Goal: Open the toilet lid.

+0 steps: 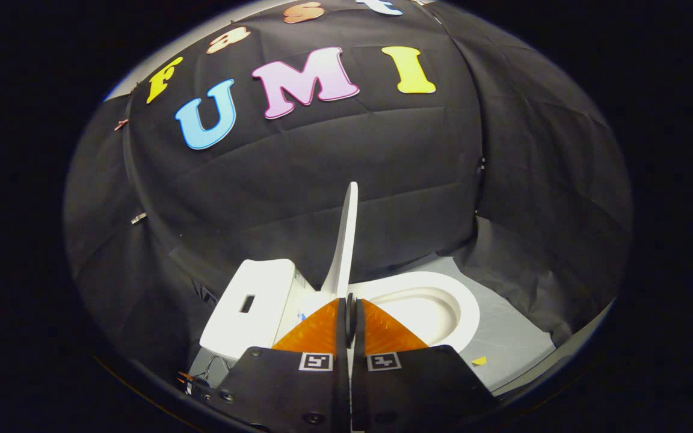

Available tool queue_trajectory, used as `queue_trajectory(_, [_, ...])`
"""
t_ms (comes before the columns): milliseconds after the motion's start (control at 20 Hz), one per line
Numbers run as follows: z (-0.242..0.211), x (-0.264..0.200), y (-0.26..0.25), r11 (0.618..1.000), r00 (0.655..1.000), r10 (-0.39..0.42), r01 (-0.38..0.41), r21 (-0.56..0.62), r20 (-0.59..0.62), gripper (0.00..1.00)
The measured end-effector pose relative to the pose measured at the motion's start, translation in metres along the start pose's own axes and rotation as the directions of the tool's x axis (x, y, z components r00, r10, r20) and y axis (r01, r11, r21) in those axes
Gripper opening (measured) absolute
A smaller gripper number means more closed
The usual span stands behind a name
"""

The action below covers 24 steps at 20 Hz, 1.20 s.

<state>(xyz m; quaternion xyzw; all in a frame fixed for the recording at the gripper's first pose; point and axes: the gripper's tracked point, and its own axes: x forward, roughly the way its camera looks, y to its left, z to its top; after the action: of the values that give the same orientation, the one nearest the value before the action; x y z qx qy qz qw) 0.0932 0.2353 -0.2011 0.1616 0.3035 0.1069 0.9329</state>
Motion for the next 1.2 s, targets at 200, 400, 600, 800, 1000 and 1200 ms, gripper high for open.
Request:
queue_trajectory(200, [0.002, -0.002, 0.04, 0.999, 1.0, 0.016, -0.015, -0.045, 0.01, 0.06])
queue_trajectory(400, [0.0, -0.003, 0.079, 0.994, 0.999, 0.041, -0.039, -0.101, 0.017, 0.06])
queue_trajectory(600, [-0.004, -0.003, 0.115, 0.984, 0.998, 0.048, -0.043, -0.172, 0.029, 0.06])
queue_trajectory(800, [-0.012, -0.002, 0.15, 0.974, 0.998, 0.053, -0.045, -0.22, 0.031, 0.07])
queue_trajectory(1000, [-0.022, 0.001, 0.183, 0.96, 0.997, 0.066, -0.056, -0.273, 0.028, 0.06])
queue_trajectory(1200, [-0.035, 0.005, 0.207, 0.943, 0.997, 0.076, -0.065, -0.326, 0.019, 0.07])
